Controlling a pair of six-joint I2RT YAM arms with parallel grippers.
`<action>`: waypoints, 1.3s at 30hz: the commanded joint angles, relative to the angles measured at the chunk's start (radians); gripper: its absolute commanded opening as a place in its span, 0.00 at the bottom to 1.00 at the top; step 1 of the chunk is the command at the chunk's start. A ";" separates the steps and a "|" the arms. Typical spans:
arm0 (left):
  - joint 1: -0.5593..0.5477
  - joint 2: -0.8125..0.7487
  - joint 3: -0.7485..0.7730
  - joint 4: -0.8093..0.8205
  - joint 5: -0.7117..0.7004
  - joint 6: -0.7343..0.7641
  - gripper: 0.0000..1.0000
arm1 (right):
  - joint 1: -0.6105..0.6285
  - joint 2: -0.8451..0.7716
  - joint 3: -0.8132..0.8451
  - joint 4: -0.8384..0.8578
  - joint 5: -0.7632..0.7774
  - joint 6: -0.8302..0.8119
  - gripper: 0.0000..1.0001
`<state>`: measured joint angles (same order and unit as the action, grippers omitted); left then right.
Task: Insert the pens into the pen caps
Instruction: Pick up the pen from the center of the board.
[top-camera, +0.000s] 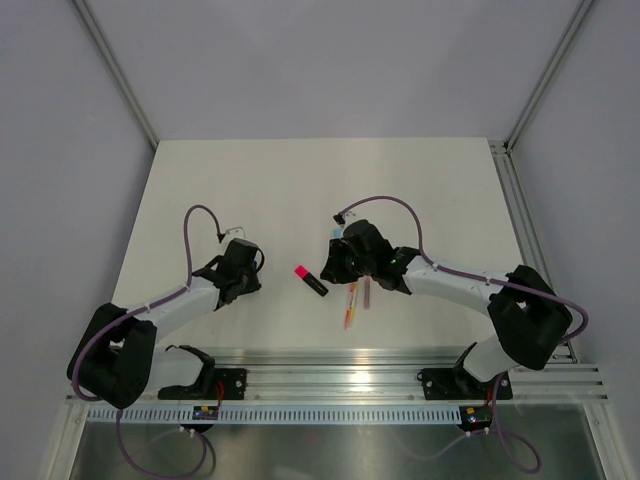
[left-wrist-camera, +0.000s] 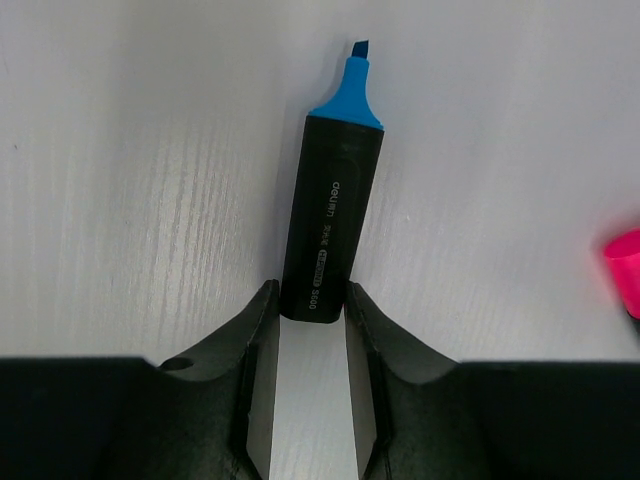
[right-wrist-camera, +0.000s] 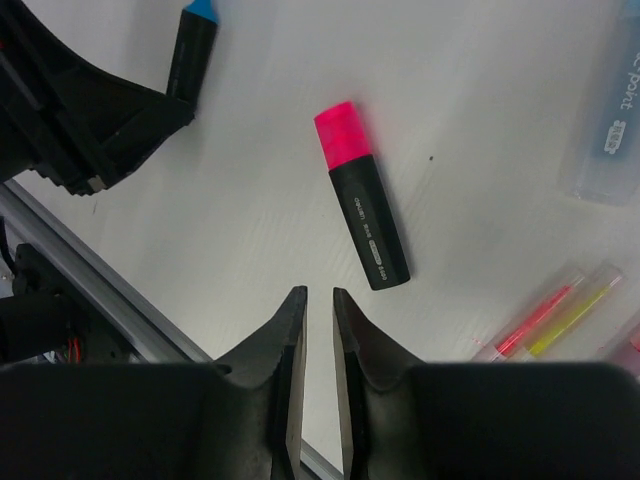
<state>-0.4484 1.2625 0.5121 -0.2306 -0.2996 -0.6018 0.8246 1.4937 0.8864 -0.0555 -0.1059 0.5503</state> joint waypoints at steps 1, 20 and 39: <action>0.002 -0.040 0.002 0.050 -0.009 0.002 0.00 | 0.008 0.025 0.059 -0.020 -0.038 -0.006 0.23; -0.095 -0.403 -0.190 0.224 0.129 -0.056 0.00 | 0.014 -0.038 -0.038 0.275 -0.092 0.089 0.64; -0.312 -0.597 -0.216 0.284 0.172 -0.131 0.00 | 0.079 0.102 0.014 0.408 -0.087 0.160 0.71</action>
<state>-0.7372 0.6689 0.2615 -0.0132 -0.1120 -0.7143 0.8978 1.5955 0.8604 0.2737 -0.1852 0.7040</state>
